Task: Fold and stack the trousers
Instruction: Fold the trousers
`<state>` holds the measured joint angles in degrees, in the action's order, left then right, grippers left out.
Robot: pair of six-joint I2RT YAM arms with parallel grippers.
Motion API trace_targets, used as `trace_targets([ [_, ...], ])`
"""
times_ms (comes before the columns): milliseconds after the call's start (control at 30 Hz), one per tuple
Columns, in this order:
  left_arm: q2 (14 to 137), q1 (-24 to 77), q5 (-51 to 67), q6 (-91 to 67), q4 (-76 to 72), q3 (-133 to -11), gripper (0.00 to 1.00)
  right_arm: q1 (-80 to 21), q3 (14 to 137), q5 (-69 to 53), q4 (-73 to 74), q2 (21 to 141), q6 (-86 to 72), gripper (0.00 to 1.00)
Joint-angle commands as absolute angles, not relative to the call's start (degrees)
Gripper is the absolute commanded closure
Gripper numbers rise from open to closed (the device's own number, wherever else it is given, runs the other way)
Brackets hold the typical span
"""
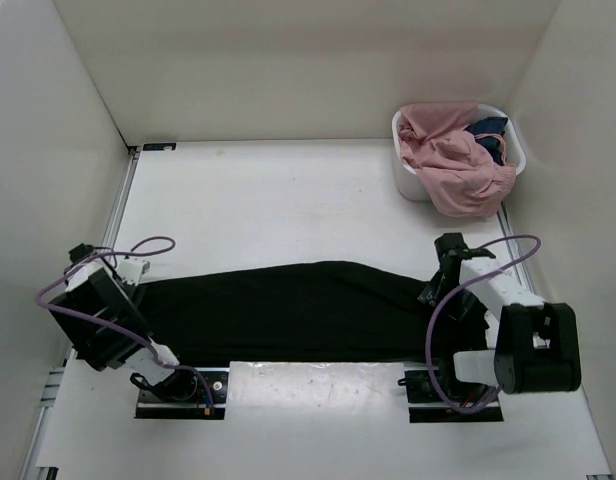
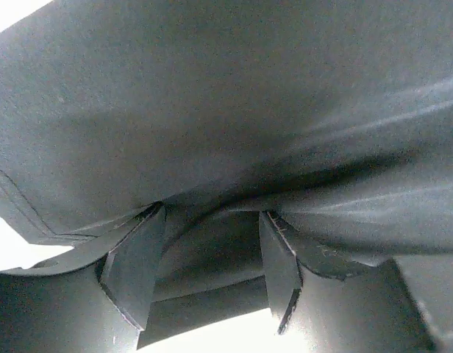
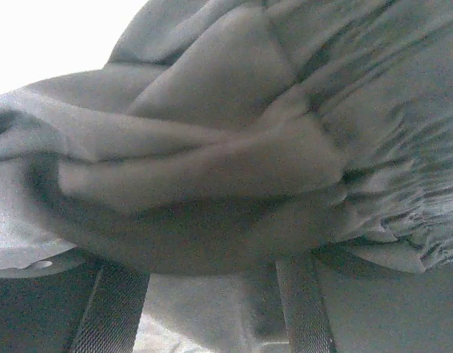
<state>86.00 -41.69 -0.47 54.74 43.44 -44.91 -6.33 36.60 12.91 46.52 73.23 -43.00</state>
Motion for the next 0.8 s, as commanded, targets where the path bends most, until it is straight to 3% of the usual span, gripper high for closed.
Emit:
trace_targets([
  [0, 88.2, -37.2, -1.5, 49.4, 36.1, -45.3, 0.35, -2.3, 38.3, 16.9, 37.6, 78.5, -43.3, 0.33],
  [367, 96.9, -26.5, 1.7, 37.5, 36.7, -57.5, 0.33, 4.1, 56.1, 20.6, 34.5, 92.5, -37.6, 0.33],
  [533, 97.5, -25.8, 4.8, 35.2, 41.9, -60.7, 0.28, 4.1, 65.7, 15.7, 38.1, 92.9, -32.8, 0.16],
  [667, 96.2, -25.8, 4.1, 33.4, 43.9, -60.2, 0.27, 5.4, 67.0, 9.8, 41.8, 82.5, -30.5, 0.01],
  [767, 94.0, -25.8, 3.5, 32.9, 45.2, -58.5, 0.24, 8.2, 66.0, 9.8, 49.0, 74.9, -32.2, 0.01],
])
